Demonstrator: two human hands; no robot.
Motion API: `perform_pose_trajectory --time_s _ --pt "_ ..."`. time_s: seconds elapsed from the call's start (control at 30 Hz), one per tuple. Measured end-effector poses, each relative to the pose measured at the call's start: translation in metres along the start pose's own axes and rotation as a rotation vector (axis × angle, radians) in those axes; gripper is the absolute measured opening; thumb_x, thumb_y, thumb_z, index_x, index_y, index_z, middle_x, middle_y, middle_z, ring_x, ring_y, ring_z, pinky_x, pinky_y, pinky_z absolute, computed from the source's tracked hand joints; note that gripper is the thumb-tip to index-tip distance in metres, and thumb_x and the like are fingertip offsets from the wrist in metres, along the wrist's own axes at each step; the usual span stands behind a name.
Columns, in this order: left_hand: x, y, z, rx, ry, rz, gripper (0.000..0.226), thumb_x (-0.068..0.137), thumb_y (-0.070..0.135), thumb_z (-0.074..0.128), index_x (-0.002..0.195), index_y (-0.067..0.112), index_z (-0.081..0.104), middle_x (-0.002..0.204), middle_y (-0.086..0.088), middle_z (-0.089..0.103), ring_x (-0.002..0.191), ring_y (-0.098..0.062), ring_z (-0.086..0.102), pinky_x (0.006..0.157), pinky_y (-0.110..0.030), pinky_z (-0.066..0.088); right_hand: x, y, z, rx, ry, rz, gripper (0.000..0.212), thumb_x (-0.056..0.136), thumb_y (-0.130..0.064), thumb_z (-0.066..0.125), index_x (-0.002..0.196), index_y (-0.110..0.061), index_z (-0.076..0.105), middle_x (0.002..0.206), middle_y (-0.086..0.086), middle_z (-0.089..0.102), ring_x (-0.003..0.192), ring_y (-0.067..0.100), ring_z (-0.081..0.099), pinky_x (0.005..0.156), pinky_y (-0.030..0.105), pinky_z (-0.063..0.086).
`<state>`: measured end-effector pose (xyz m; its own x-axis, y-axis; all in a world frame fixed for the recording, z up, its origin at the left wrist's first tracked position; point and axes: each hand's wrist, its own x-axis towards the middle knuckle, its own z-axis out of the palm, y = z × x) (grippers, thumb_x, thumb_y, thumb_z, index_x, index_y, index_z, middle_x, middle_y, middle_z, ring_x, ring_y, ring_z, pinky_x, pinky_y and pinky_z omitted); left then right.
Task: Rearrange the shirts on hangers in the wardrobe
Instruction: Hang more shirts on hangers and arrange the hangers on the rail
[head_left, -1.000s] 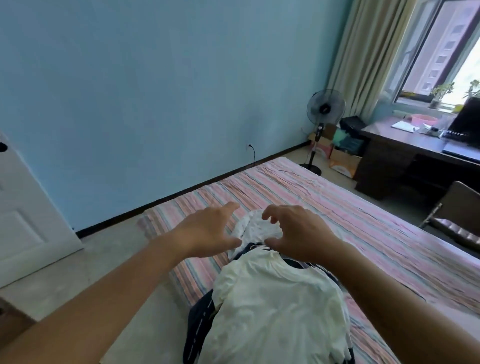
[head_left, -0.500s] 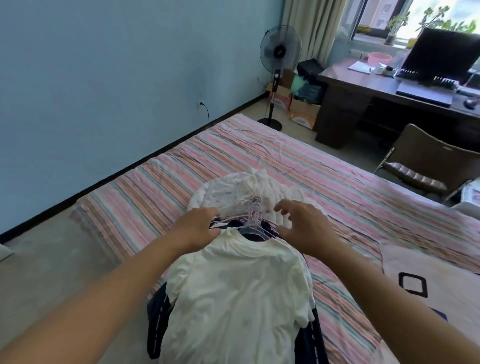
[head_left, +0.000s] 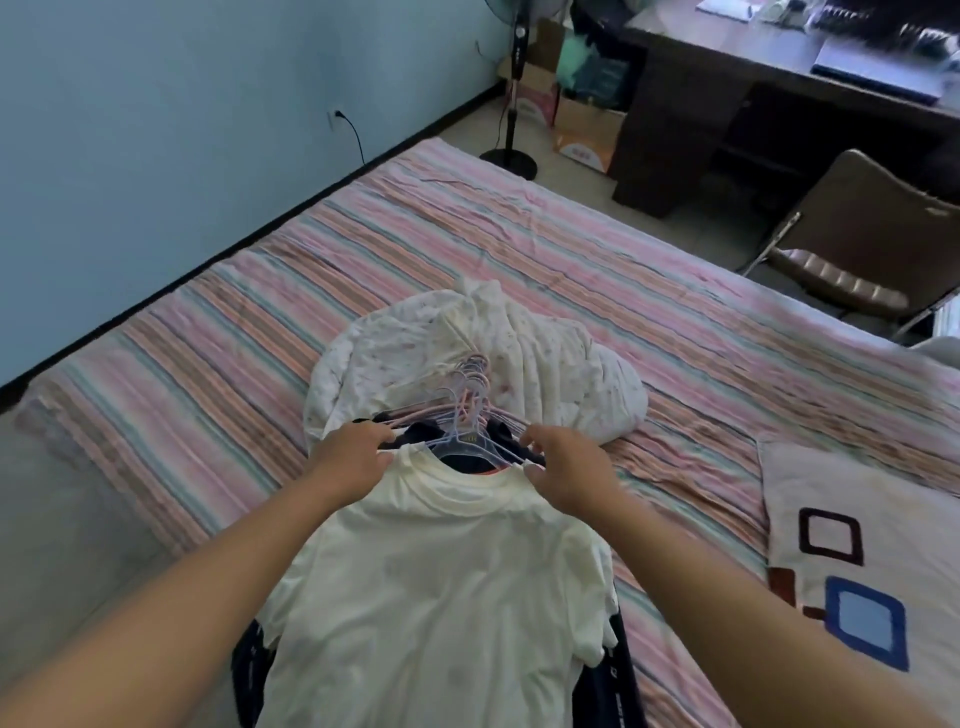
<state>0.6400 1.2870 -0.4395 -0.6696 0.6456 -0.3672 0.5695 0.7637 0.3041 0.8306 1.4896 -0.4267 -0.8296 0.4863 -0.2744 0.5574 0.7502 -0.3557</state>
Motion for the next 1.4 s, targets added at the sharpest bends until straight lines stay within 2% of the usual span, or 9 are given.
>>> perform_pose_trajectory --time_s 0.17,0.4,0.57,0.73,0.93,1.03,1.17,1.3,1.4 --pt "0.043 -0.024 0.049 -0.026 -0.012 -0.086 0.034 0.098 0.028 0.056 0.131 0.024 0.06 0.133 -0.003 0.061 0.12 -0.027 0.056 0.095 -0.038 0.047 0.046 0.03 0.053 0.018 -0.102 0.031 0.033 0.09 -0.02 0.062 0.123 -0.023 0.06 0.118 0.002 0.065 0.108 0.026 0.059 0.083 0.033 0.046" --pt "0.078 -0.044 0.099 0.001 -0.064 -0.121 0.044 0.099 0.023 0.054 0.142 0.022 0.049 0.138 -0.007 0.057 0.123 -0.031 0.054 0.097 -0.041 0.045 0.081 0.052 0.107 0.018 -0.204 0.127 0.029 0.09 -0.016 0.059 0.12 -0.019 0.06 0.118 0.004 0.065 0.106 0.027 0.061 0.083 0.038 0.051" --pt "0.087 -0.045 0.117 0.124 0.031 -0.082 0.03 0.092 0.018 0.055 0.119 0.026 0.063 0.112 0.0 0.069 0.108 -0.027 0.058 0.091 -0.036 0.038 0.092 0.053 0.13 0.067 -0.137 0.209 0.015 0.089 -0.01 0.054 0.098 -0.01 0.066 0.099 0.007 0.066 0.09 0.029 0.062 0.076 0.041 0.053" --pt "0.081 -0.048 0.127 0.104 0.093 -0.094 0.03 0.092 0.021 0.059 0.122 0.023 0.061 0.115 -0.004 0.063 0.11 -0.029 0.052 0.09 -0.042 0.039 0.087 0.055 0.136 0.302 -0.023 0.278 0.014 0.088 -0.013 0.059 0.084 -0.015 0.072 0.084 0.0 0.068 0.08 0.021 0.061 0.071 0.035 0.052" --pt "0.058 -0.045 0.111 -0.032 0.134 -0.05 0.014 0.092 0.021 0.06 0.105 0.015 0.063 0.102 -0.006 0.065 0.101 -0.03 0.057 0.081 -0.039 0.037 0.061 0.043 0.12 0.515 0.072 0.247 0.017 0.088 -0.008 0.064 0.08 -0.022 0.068 0.07 -0.013 0.062 0.07 0.003 0.056 0.062 0.02 0.042" --pt "0.036 -0.043 0.091 -0.182 0.17 -0.028 0.021 0.094 0.02 0.059 0.114 0.015 0.065 0.104 -0.007 0.068 0.101 -0.032 0.059 0.084 -0.042 0.045 0.042 0.029 0.104 0.554 0.11 0.213 0.016 0.088 -0.006 0.064 0.081 -0.019 0.068 0.072 -0.008 0.065 0.073 0.012 0.06 0.068 0.03 0.047" --pt "-0.004 -0.043 0.059 -0.309 0.227 0.027 0.022 0.096 0.021 0.059 0.117 0.018 0.066 0.106 -0.005 0.069 0.101 -0.029 0.061 0.083 -0.044 0.049 0.013 0.009 0.078 0.598 0.15 0.142 0.012 0.088 -0.004 0.066 0.086 -0.015 0.07 0.078 -0.001 0.069 0.079 0.021 0.063 0.074 0.032 0.049" --pt "-0.053 -0.048 0.029 -0.381 0.269 0.123 0.018 0.094 0.022 0.064 0.112 0.025 0.067 0.099 0.005 0.07 0.09 -0.018 0.064 0.073 -0.03 0.047 -0.025 -0.015 0.055 0.599 0.196 0.081 0.013 0.087 -0.005 0.068 0.084 -0.017 0.07 0.075 -0.005 0.068 0.076 0.014 0.062 0.067 0.022 0.045" --pt "-0.092 -0.056 0.011 -0.453 0.265 0.173 0.021 0.093 0.024 0.066 0.113 0.032 0.067 0.1 0.014 0.071 0.091 -0.008 0.066 0.077 -0.026 0.049 -0.056 -0.035 0.038 0.606 0.23 0.03 0.016 0.086 -0.005 0.07 0.081 -0.02 0.07 0.071 -0.01 0.065 0.069 -0.002 0.057 0.061 0.012 0.04"
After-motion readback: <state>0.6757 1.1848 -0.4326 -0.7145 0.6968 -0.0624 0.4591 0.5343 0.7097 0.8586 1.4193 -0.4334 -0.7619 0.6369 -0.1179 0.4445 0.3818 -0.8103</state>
